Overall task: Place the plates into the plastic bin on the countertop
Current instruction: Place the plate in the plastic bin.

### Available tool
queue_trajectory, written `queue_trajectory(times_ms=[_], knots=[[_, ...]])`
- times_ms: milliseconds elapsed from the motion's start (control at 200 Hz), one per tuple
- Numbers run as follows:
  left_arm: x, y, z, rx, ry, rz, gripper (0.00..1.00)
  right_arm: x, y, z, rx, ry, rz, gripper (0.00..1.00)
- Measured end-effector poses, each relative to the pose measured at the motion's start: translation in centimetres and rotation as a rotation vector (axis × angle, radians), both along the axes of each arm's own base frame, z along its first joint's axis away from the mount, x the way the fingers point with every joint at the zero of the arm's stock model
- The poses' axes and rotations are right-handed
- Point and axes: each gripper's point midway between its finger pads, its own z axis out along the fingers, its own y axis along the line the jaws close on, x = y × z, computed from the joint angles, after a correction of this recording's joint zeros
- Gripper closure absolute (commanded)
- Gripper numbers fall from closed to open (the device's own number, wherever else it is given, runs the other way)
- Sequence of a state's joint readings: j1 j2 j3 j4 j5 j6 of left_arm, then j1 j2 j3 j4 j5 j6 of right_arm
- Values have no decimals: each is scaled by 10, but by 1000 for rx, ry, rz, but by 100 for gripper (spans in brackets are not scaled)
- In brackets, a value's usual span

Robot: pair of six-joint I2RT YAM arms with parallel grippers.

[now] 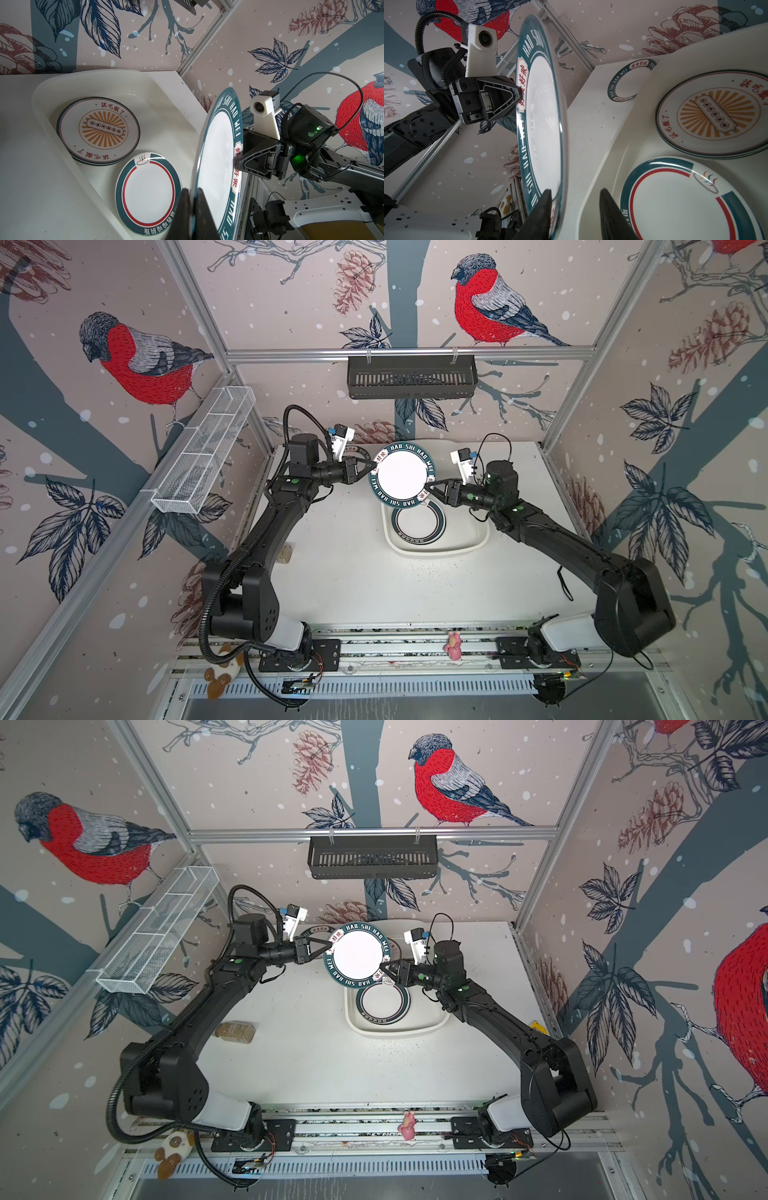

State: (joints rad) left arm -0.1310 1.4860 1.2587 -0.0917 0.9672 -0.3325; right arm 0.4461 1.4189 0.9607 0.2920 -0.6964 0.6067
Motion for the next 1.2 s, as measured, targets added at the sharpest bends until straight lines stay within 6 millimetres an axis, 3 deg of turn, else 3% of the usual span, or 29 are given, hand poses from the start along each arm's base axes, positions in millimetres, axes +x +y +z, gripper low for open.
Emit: queue_trajectory(times_ms=[770,916,1201], knots=[[-7,-5,1,30,-38,-21,100,3,2,-2,51,44,14,91],[-7,-4,2,40,-58,-18,94,5,2,-2,65,55,16,92],[-7,-3,3,38,-54,-10,57,10,-1,-9,60,69,6,95]])
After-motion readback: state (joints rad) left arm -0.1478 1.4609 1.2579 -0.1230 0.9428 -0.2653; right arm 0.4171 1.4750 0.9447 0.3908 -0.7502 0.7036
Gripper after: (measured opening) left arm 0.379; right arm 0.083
